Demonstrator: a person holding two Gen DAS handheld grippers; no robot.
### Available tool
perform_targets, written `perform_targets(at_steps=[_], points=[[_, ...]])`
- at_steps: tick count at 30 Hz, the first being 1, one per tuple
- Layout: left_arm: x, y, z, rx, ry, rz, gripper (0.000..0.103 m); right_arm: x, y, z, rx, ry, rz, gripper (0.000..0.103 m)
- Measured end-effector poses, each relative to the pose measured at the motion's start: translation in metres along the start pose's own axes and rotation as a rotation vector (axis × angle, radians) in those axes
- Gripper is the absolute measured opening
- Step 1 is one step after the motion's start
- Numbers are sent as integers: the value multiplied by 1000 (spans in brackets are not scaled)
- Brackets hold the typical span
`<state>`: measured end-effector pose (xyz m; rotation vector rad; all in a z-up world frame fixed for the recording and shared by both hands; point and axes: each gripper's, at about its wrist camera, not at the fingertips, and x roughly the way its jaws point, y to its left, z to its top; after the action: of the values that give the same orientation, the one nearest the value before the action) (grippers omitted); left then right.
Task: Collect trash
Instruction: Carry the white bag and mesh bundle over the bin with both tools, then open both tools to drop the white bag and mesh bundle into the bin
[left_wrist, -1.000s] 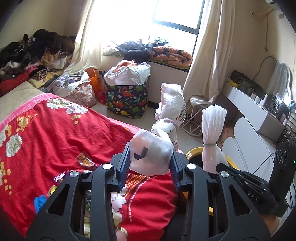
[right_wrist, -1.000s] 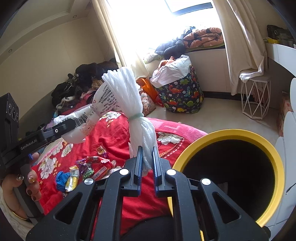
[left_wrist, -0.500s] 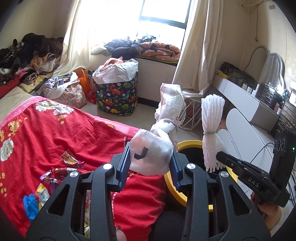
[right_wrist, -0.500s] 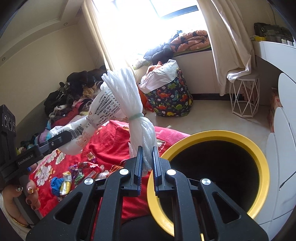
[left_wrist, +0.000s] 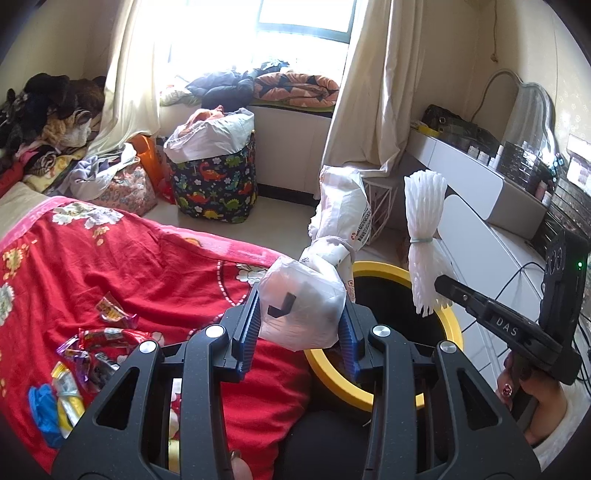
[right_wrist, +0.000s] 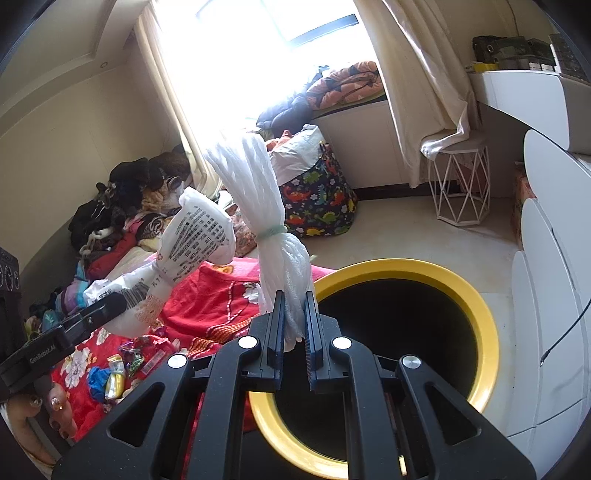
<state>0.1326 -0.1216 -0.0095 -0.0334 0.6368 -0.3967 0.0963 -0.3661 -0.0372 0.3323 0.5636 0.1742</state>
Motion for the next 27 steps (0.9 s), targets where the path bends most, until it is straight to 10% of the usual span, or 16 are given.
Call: perform_targets(at_steps=[27], points=[[57, -53, -28, 92, 133, -53, 30, 11, -64, -14, 163, 77, -143, 10]])
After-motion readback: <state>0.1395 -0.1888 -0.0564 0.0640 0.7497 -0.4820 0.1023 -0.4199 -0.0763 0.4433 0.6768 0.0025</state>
